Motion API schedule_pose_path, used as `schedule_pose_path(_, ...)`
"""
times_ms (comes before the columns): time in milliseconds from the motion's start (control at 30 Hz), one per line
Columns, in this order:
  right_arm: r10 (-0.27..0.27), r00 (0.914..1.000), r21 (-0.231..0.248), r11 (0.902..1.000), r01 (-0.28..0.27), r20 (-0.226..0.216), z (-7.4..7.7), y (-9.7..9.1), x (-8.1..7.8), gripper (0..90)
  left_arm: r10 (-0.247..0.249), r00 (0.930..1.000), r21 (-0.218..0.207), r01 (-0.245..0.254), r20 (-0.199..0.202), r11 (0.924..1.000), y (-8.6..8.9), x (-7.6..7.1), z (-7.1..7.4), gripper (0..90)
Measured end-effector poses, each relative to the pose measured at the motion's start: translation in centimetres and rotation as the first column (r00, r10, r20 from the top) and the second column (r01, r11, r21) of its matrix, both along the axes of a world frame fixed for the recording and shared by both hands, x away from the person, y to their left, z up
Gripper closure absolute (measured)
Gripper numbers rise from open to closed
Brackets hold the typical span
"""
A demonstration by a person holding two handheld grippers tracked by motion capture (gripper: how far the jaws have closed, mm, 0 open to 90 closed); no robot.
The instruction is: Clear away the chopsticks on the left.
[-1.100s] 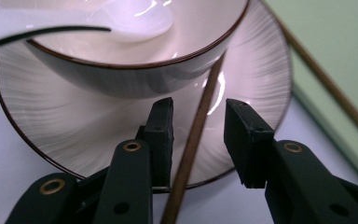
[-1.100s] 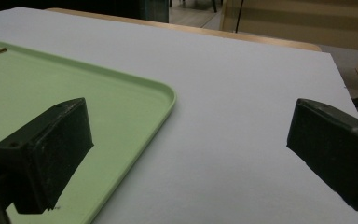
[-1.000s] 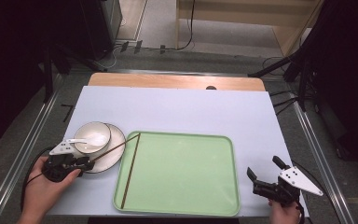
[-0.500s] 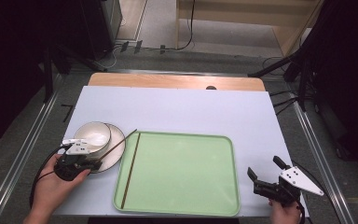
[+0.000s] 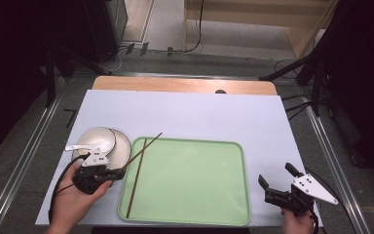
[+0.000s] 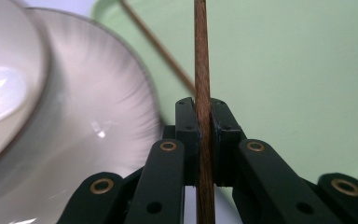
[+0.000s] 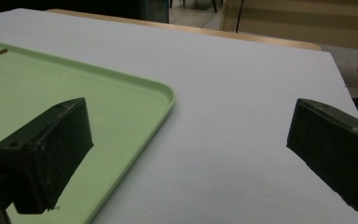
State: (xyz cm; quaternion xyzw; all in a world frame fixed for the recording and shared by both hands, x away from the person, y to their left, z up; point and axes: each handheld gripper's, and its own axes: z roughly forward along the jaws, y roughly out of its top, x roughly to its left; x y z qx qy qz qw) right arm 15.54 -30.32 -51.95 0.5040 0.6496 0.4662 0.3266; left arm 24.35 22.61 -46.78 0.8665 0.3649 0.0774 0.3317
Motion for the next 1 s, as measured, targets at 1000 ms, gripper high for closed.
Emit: schedule_pose_path(1000, 0.005, 1.0, 0.007, 1.0, -0.005, 0.003, 0.0, -0.2, 0.0, 0.0, 0.013, 0.9954, -0.086, -0.021, -0.095, 0.9961, -8.1, -2.2, -3.5, 84.2)
